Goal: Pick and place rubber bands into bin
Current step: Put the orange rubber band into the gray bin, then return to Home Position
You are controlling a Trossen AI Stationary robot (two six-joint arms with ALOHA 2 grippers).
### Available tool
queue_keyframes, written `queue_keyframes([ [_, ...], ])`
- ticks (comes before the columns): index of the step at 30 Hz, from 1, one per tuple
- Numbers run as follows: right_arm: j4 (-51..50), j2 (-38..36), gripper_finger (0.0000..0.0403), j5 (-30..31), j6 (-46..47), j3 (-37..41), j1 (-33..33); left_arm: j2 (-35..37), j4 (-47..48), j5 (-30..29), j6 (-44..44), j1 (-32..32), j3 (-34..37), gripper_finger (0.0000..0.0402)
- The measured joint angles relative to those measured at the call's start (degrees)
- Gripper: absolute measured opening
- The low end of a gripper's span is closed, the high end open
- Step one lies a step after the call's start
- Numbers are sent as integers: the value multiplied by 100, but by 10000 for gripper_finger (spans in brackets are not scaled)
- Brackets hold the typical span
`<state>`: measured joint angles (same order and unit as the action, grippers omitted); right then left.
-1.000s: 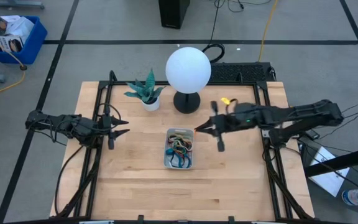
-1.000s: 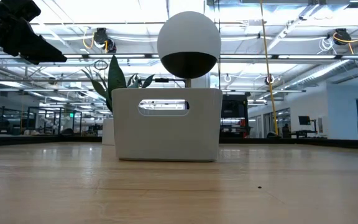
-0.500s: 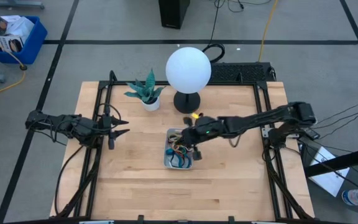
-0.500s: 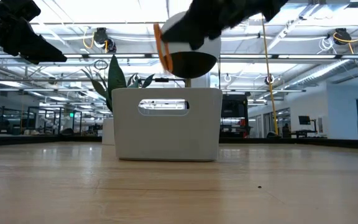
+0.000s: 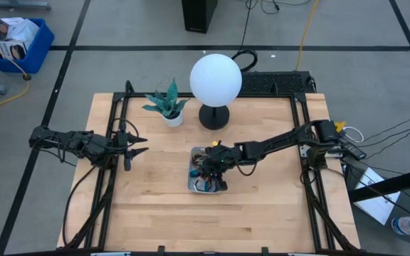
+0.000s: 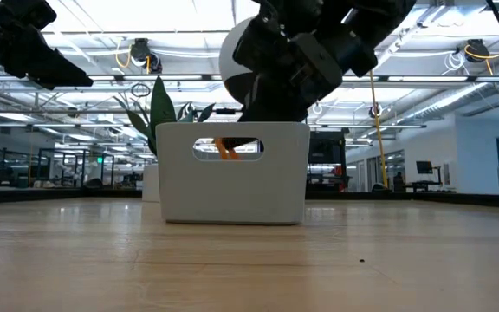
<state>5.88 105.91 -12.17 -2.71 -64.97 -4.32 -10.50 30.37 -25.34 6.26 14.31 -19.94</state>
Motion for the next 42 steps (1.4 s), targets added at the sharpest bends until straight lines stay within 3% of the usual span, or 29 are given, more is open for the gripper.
queue_keyframes([
  [11,-8,-2,11,12,7,0,0,0,6,2,-2,2,0,166],
  [23,-90,-224,129,10,-248,9,30,1,6,7,-4,0,-1,166],
  [29,-439,-1300,157,24,-578,9,321,0,-160,51,33,2,0,166],
  [34,-1065,-2444,161,23,-270,105,676,2,-637,85,158,2,0,166],
  [38,-1123,-3537,157,34,-251,725,954,2,-871,88,179,0,0,166],
  [42,-535,-4751,156,31,57,1673,1159,2,-974,88,188,1,-1,166],
])
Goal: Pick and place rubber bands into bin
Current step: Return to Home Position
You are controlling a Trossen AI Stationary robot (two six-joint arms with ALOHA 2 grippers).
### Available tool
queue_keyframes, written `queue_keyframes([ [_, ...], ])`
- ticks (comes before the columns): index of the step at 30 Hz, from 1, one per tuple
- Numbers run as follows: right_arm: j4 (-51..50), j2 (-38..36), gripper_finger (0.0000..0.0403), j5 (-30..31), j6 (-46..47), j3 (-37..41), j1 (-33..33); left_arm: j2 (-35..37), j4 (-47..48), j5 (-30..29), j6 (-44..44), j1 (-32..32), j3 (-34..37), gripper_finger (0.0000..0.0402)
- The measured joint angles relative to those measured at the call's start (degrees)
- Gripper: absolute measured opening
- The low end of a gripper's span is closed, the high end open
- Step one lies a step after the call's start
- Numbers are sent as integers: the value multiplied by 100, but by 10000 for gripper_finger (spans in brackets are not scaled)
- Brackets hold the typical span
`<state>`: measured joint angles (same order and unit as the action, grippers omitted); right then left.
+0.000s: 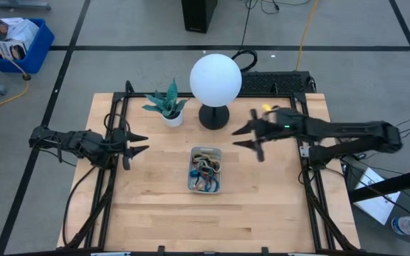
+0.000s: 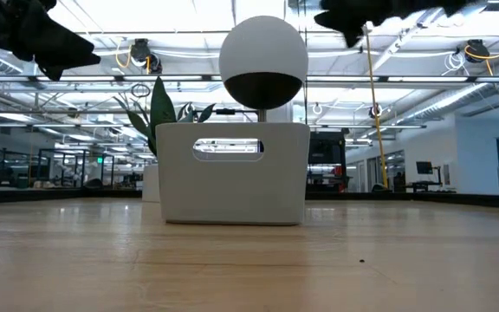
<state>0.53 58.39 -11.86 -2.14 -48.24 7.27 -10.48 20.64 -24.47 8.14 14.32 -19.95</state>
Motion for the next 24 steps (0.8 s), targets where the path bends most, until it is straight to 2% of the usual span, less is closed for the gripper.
queue_keyframes([
  [3,462,-743,156,1,303,722,90,13,16,0,-9,-1,1,166],
  [7,919,-1296,156,0,692,1449,161,137,8,-4,66,0,0,166],
  [13,1835,-1476,155,0,845,2151,183,360,12,-258,233,-1,0,166],
  [18,2915,-1614,155,0,867,2794,185,341,50,-255,256,-1,5,166],
  [24,4020,-1987,155,-2,1332,3657,306,343,-102,-254,407,-1,257,166],
])
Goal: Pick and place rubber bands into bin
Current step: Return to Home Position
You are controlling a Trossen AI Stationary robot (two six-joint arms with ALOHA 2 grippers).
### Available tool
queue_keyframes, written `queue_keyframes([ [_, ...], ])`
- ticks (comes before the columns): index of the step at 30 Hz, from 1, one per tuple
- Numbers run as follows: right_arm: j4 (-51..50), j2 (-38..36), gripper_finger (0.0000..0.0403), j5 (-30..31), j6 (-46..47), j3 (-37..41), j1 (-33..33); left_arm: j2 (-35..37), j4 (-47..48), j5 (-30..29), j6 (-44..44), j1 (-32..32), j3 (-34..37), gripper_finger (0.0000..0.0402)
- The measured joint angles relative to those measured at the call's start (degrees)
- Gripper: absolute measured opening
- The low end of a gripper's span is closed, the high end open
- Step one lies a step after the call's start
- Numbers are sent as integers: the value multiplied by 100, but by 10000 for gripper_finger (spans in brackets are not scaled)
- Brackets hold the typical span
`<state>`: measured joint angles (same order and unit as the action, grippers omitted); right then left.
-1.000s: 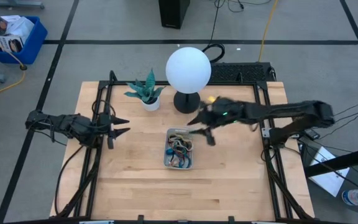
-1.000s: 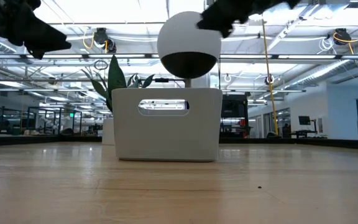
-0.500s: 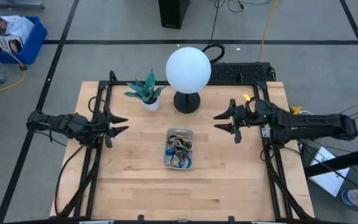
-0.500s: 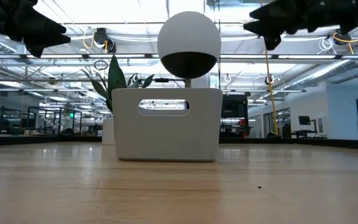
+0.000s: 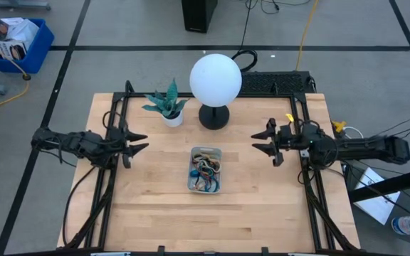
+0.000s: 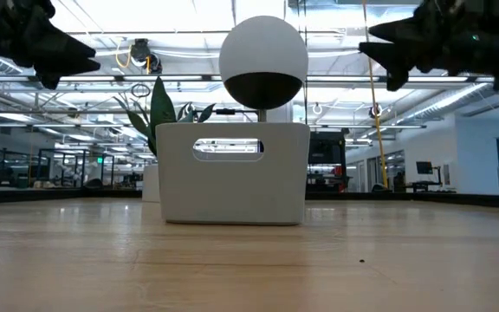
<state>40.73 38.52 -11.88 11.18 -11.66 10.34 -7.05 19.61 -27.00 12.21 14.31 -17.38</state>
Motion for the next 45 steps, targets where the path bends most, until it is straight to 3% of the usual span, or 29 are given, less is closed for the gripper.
queue_keyframes([
  [12,265,-582,155,-35,169,526,186,0,-1531,2,-116,0,991,166],
  [27,283,-1275,155,-36,359,1048,420,0,-1546,2,-182,0,1066,166],
  [45,-1085,-2704,155,-37,531,1078,951,0,-1510,-4,-644,0,1064,166],
])
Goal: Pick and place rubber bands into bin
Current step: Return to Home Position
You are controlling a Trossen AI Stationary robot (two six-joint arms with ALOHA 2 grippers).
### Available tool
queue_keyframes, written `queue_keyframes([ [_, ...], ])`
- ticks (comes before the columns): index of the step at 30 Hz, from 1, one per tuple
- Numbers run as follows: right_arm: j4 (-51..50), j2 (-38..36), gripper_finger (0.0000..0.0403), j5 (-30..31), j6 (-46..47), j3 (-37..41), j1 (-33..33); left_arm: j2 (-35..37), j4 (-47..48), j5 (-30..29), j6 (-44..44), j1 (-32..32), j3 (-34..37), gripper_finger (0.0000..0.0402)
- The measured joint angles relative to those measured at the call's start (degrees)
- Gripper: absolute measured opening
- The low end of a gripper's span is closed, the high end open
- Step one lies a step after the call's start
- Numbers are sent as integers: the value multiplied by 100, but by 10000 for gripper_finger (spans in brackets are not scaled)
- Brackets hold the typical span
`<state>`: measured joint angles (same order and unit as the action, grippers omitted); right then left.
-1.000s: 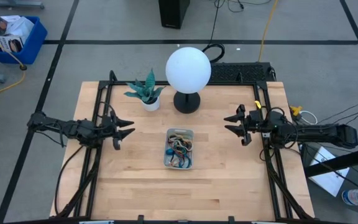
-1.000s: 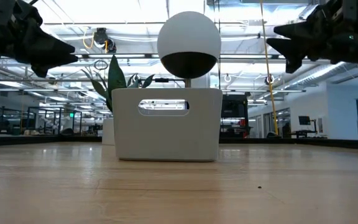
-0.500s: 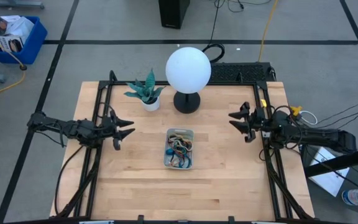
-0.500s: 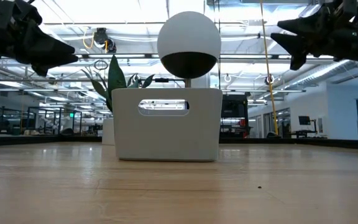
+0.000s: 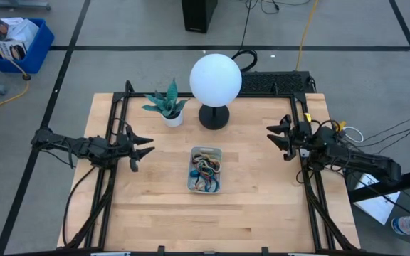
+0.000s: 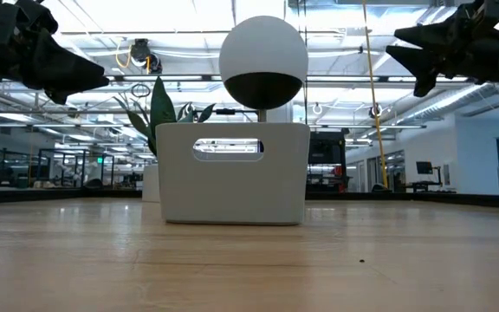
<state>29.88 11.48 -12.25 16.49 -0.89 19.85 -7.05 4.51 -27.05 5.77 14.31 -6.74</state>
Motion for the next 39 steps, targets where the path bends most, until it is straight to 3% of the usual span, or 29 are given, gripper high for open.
queue_keyframes([
  [16,-1119,-1120,155,15,57,2,121,0,300,-4,-2,0,0,166],
  [26,-1993,-1140,155,13,-338,0,121,0,750,-4,180,0,0,166],
  [39,-2306,-1131,155,162,-612,0,119,0,1255,-11,-444,0,0,166],
])
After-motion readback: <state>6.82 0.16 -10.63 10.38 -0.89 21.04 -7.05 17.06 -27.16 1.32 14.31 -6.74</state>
